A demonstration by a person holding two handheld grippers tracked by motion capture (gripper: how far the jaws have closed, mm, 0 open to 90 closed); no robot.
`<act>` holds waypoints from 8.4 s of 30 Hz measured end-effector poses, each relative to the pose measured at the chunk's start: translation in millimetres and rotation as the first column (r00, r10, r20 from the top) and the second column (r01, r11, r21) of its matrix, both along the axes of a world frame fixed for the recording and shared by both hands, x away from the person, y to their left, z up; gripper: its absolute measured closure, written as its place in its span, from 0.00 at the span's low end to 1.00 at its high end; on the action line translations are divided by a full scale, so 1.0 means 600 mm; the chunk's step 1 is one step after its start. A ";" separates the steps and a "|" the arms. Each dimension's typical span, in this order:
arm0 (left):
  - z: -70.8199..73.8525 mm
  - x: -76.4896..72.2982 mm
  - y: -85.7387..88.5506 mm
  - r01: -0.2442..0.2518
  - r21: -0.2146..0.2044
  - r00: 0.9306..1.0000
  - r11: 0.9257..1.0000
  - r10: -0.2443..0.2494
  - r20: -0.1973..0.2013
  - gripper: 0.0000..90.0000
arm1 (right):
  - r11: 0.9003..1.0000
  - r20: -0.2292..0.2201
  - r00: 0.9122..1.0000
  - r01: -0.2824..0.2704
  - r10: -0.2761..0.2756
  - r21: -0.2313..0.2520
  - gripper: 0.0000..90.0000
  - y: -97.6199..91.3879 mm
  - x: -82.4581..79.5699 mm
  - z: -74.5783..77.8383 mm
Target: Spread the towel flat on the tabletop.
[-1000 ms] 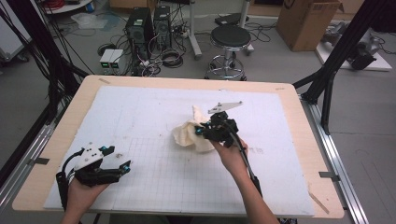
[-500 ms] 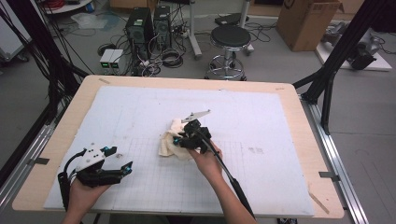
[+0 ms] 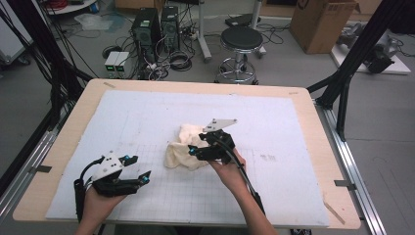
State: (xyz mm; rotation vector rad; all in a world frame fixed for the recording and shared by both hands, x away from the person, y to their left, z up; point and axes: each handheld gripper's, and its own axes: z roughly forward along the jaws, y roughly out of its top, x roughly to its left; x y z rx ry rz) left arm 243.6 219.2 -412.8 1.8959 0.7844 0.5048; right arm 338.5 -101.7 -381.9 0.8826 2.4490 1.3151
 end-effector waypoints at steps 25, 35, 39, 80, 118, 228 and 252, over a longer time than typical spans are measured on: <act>-0.048 0.099 -0.111 -0.012 0.142 0.986 0.990 0.036 -0.164 0.83 | 0.993 -0.132 0.987 0.079 -0.089 -0.083 0.71 -0.082 0.028 -0.098; -0.025 0.095 -0.087 -0.007 0.122 0.990 0.993 0.024 -0.138 0.96 | 0.994 -0.124 0.990 0.051 -0.063 -0.097 0.99 -0.083 0.029 -0.098; 0.003 0.085 -0.068 0.028 0.106 0.994 0.994 -0.016 -0.113 0.96 | 0.995 -0.096 0.994 0.051 -0.059 -0.084 0.99 -0.092 0.019 -0.084; 0.049 0.110 0.019 -0.016 0.040 0.997 0.999 0.019 -0.079 0.74 | 0.989 -0.074 0.993 0.079 -0.089 -0.127 0.98 -0.130 -0.020 -0.075; -0.046 0.079 -0.071 0.102 0.209 0.981 0.973 -0.063 -0.184 0.87 | 0.992 -0.112 0.994 -0.016 0.002 -0.125 0.76 -0.111 -0.012 -0.096; -0.026 0.229 -0.051 -0.049 0.090 0.972 0.995 0.068 -0.225 0.77 | 0.988 -0.078 0.987 0.131 -0.137 -0.080 0.67 -0.134 0.073 -0.078; -0.027 0.252 -0.033 -0.194 0.050 0.964 0.980 0.200 -0.176 0.97 | 0.970 -0.043 0.975 0.212 -0.218 -0.117 0.97 -0.156 0.094 -0.057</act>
